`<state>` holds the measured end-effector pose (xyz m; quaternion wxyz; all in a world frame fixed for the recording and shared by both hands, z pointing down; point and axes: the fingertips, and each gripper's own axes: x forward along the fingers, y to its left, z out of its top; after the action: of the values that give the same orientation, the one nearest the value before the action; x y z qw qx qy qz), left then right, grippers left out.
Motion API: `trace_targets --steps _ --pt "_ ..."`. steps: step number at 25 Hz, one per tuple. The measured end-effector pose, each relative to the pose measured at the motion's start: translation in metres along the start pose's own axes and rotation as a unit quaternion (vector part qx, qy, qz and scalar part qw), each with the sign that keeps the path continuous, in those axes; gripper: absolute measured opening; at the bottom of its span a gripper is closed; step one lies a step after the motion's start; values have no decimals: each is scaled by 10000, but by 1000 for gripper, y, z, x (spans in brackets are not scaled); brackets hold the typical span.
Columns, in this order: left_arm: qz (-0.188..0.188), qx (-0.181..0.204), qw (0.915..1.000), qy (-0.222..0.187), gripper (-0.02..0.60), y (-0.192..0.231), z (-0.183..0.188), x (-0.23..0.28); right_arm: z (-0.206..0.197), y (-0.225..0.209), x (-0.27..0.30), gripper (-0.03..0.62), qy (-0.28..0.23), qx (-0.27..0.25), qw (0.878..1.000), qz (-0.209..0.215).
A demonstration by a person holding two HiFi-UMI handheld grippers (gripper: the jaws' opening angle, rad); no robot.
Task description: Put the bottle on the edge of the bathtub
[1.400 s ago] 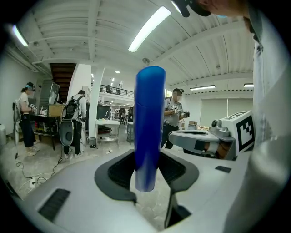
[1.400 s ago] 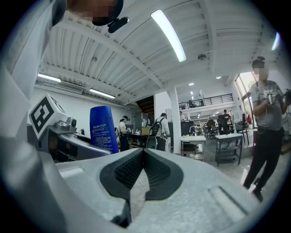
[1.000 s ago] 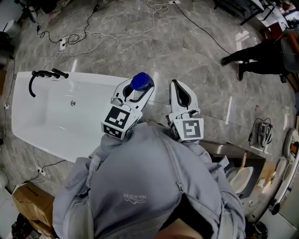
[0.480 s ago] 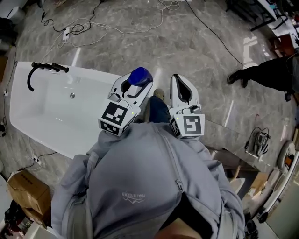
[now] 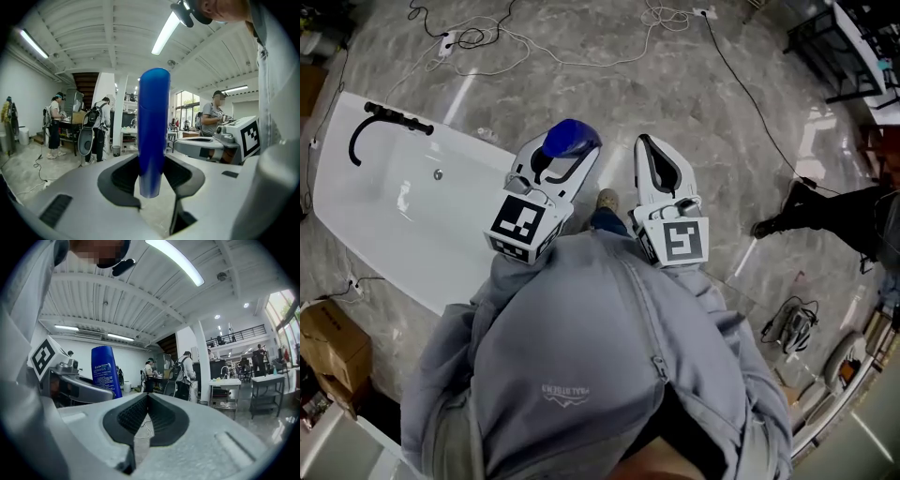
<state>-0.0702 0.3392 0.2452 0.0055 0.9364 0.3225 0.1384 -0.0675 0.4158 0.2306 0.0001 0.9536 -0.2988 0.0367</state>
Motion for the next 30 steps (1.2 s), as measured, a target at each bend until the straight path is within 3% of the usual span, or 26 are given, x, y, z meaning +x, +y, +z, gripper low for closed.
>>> trace_targets --steps 11,21,30 --pt "700 -164 9974 -22 156 13 6 38 -7 -57 24 2 -58 -49 9988 475" --pt "1291 -290 9912 -48 156 44 2 40 -16 -61 52 2 99 -51 9958 913" --pt "1779 -470 9829 -116 156 94 -1 48 -19 -54 116 2 173 -183 9865 1618"
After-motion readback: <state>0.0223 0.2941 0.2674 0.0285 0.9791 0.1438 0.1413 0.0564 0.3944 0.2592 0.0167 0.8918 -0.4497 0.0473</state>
